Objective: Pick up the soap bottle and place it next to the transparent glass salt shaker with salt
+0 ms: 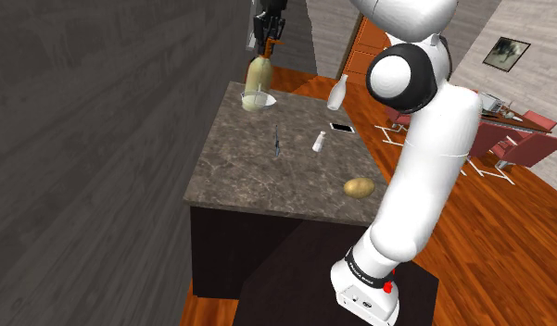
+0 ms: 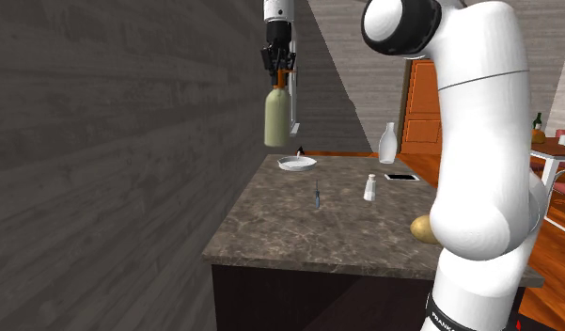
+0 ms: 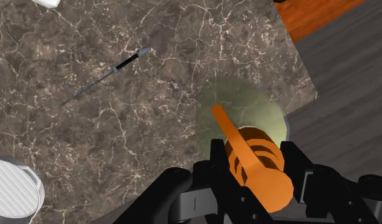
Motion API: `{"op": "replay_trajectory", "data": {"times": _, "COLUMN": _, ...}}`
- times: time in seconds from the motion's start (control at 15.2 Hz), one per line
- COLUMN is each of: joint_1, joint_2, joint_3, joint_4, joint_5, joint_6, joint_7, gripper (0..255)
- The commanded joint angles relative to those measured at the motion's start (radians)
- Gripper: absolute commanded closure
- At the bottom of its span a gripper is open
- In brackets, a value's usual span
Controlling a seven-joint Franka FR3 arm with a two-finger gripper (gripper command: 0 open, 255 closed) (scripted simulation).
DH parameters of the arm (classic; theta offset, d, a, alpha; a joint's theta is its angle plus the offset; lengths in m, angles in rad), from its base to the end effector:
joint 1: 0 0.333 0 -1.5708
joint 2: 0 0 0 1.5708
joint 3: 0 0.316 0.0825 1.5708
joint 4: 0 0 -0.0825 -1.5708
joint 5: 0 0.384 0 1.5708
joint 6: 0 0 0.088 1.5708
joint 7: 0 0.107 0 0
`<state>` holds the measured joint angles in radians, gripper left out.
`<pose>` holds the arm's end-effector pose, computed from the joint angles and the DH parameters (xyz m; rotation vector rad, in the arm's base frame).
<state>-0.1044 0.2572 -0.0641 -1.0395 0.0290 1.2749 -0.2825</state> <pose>0.5863 -0.0888 0.6923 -3.1194 -0.1938 0.0285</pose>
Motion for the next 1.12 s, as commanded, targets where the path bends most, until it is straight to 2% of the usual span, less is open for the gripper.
{"op": "replay_trajectory", "data": {"times": 0.0, "joint_1": -0.029, "joint_2": -0.028, "joint_3": -0.016, "joint_4": -0.066, "joint_5": 0.001, "joint_6": 0.038, "joint_7": -0.048, "gripper": 255}}
{"op": "replay_trajectory", "data": {"times": 0.53, "joint_1": -0.143, "joint_2": -0.027, "joint_3": -0.081, "joint_4": -0.149, "joint_5": 0.012, "joint_6": 0.119, "joint_7": -0.226, "gripper": 255}}
{"op": "replay_trajectory", "data": {"times": 1.06, "joint_1": -0.262, "joint_2": 0.057, "joint_3": -0.141, "joint_4": -0.112, "joint_5": 0.037, "joint_6": 0.161, "joint_7": -0.398, "gripper": 255}}
